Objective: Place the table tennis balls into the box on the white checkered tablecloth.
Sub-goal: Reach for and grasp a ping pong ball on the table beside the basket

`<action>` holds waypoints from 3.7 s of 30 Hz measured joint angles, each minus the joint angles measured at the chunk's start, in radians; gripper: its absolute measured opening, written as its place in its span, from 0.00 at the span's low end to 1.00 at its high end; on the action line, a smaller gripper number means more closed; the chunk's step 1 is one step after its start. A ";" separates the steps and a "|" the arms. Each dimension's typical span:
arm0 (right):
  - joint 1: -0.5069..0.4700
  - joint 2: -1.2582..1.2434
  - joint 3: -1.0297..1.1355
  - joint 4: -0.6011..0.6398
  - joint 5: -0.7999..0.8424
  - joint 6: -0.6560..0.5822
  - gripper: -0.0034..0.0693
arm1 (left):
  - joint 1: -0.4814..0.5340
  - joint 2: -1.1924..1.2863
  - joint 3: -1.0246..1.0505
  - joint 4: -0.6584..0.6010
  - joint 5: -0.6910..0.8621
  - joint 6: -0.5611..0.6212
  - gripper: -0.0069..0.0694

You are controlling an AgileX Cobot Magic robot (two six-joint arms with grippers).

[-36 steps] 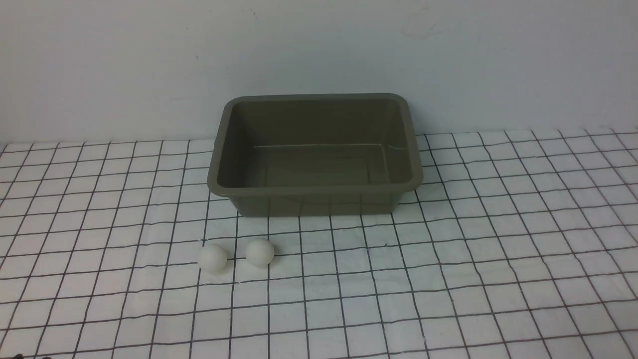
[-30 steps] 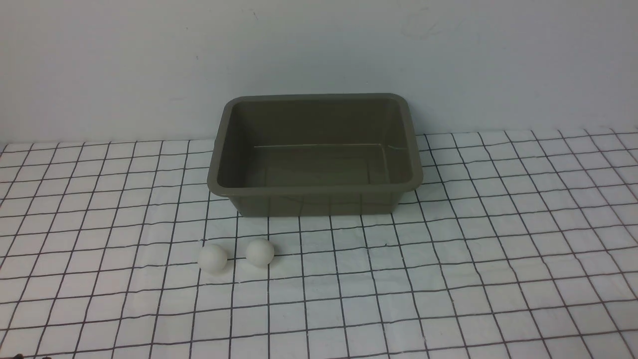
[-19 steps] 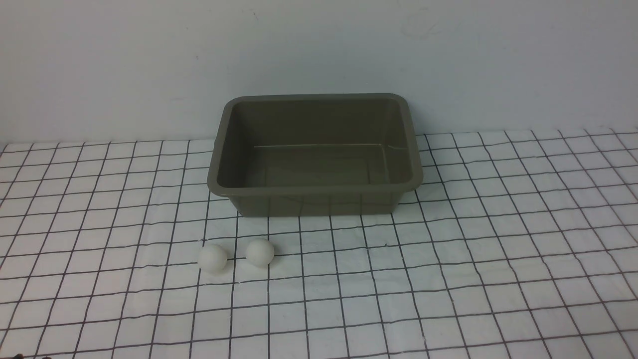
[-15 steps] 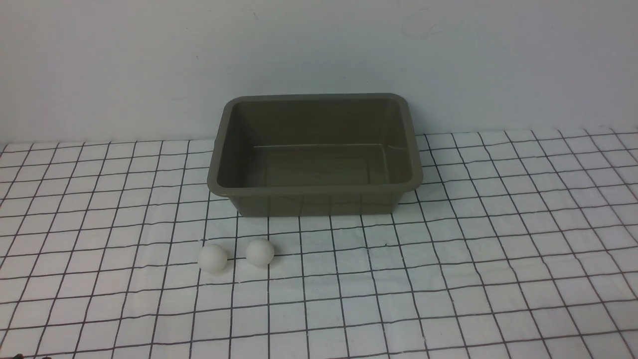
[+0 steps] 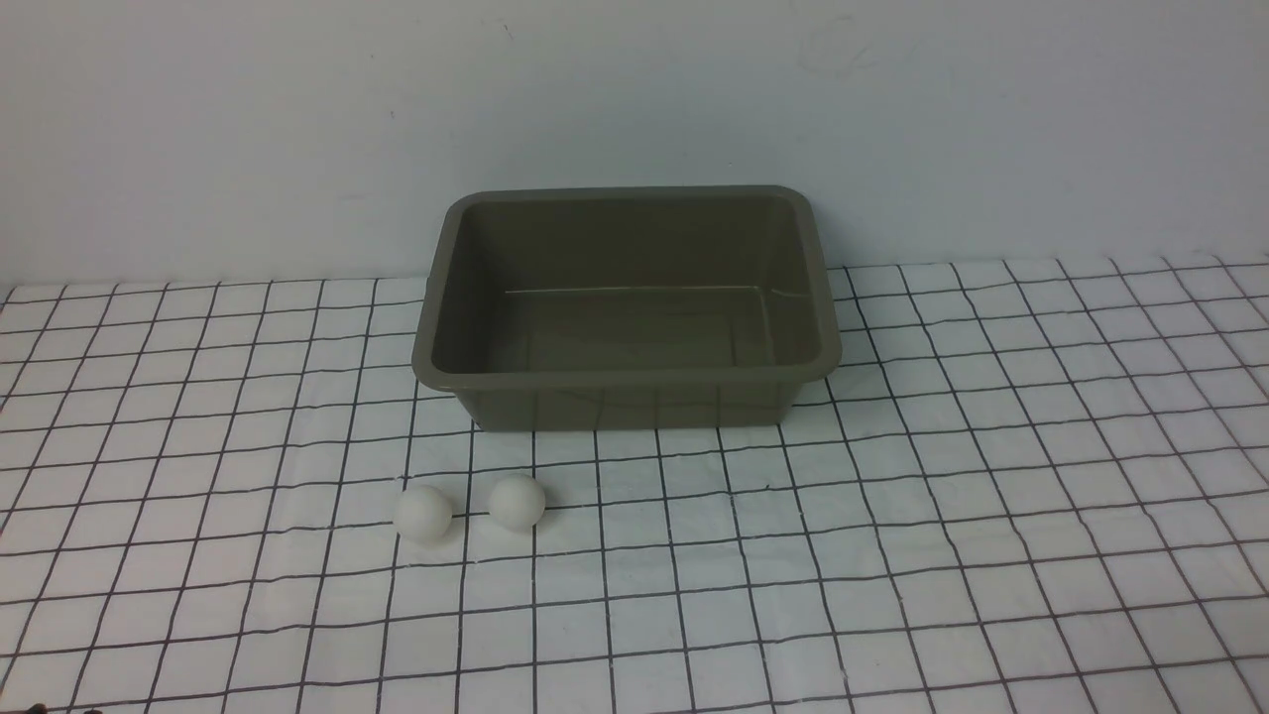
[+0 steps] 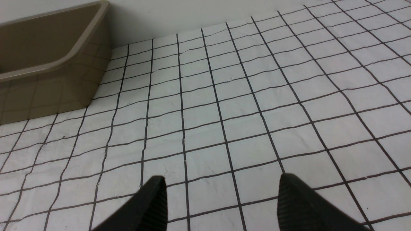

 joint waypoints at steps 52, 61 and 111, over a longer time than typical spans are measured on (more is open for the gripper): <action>0.000 0.000 0.000 0.000 0.000 0.000 0.62 | 0.000 0.003 -0.194 -1.223 -0.152 0.433 0.32; 0.000 0.000 0.000 0.000 0.000 0.000 0.62 | 0.000 0.212 -0.382 -1.213 0.019 0.767 0.32; 0.000 0.000 0.000 0.000 0.000 0.000 0.62 | 0.000 1.511 -0.835 -0.827 0.067 0.944 0.72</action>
